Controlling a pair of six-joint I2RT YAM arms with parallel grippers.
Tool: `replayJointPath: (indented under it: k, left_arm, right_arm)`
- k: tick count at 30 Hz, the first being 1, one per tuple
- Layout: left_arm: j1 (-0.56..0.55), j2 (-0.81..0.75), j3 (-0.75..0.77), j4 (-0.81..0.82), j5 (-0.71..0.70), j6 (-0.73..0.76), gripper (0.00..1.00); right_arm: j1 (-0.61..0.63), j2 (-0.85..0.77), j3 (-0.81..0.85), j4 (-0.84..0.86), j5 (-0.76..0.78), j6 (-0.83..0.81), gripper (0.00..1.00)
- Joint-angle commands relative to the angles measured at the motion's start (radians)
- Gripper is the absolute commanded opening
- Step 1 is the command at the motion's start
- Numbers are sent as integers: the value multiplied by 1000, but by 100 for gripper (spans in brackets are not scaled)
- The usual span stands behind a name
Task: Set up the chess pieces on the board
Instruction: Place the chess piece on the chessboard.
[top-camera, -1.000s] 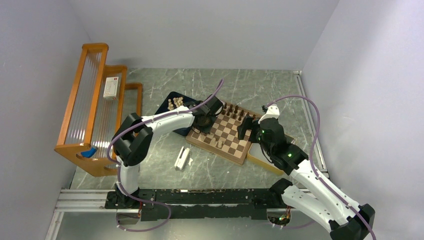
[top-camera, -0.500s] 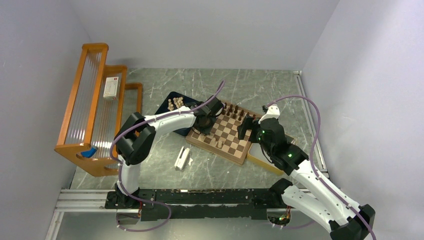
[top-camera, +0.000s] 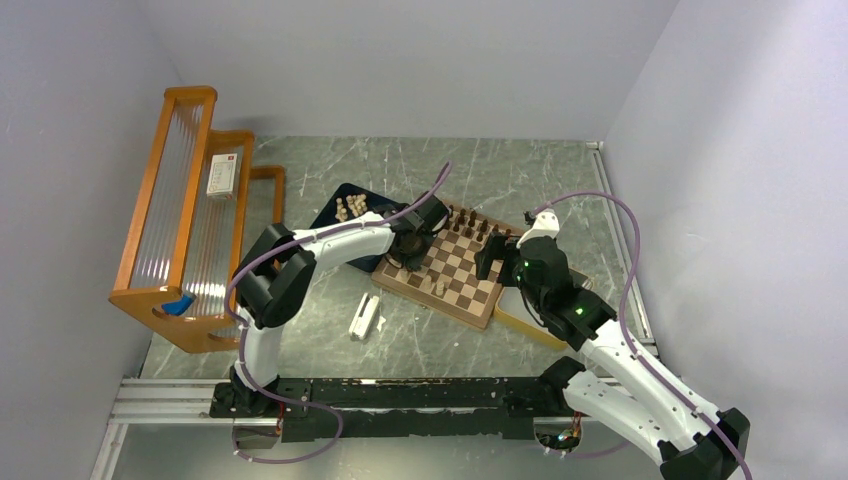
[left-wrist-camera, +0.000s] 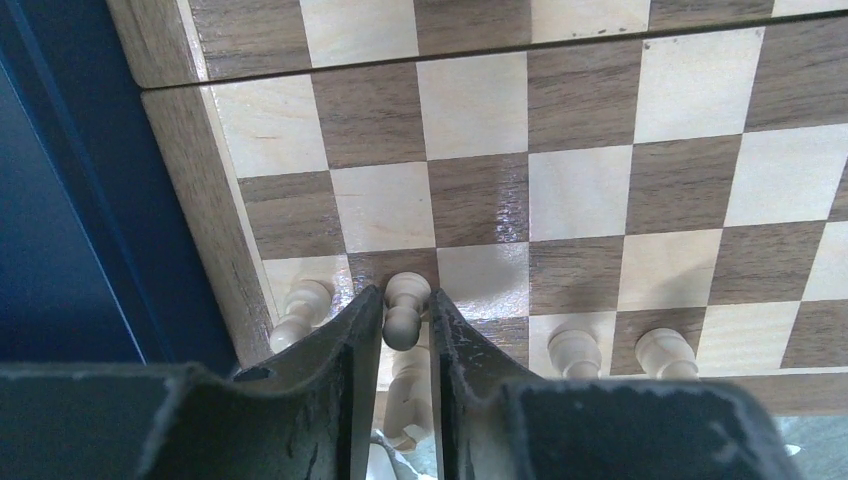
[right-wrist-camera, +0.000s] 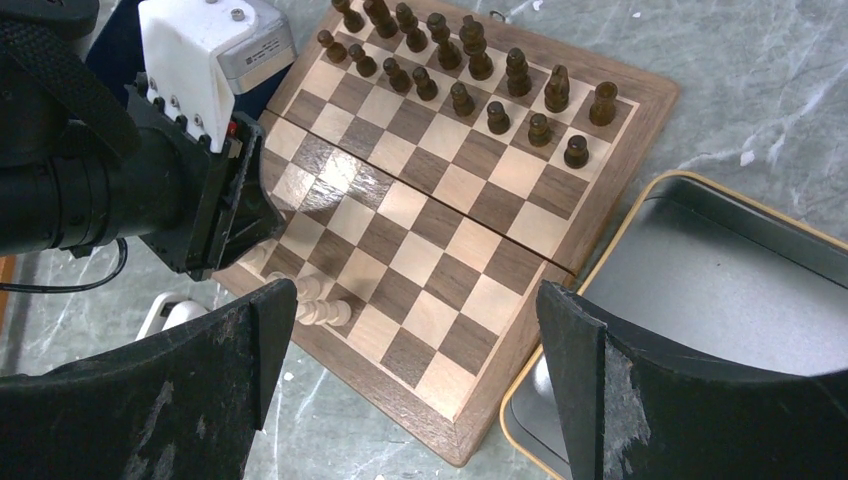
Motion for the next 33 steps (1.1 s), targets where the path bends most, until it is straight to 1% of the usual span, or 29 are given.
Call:
replayJointPath:
  k: [1,14,17,26,33]
  left_arm:
    - [-4,10,24,-9,-22,0,30]
    - [-5,9,72,-40,-44,16,37]
    - [-5,1,81,-41,-32,19,38]
    - [-2,-28,125,-58,-34,10,39]
    - [32,-61,192,-89,-46,17,37]
  right_arm:
    - [3,-11,-9,11,16,1,95]
    - [4,-17,-13,9,19,1,95]
    - [4,-15,-15,9,20,3,95]
    - [3,-15,-10,10,17,3,95]
    - [4,-19,-15,17,11,4,95]
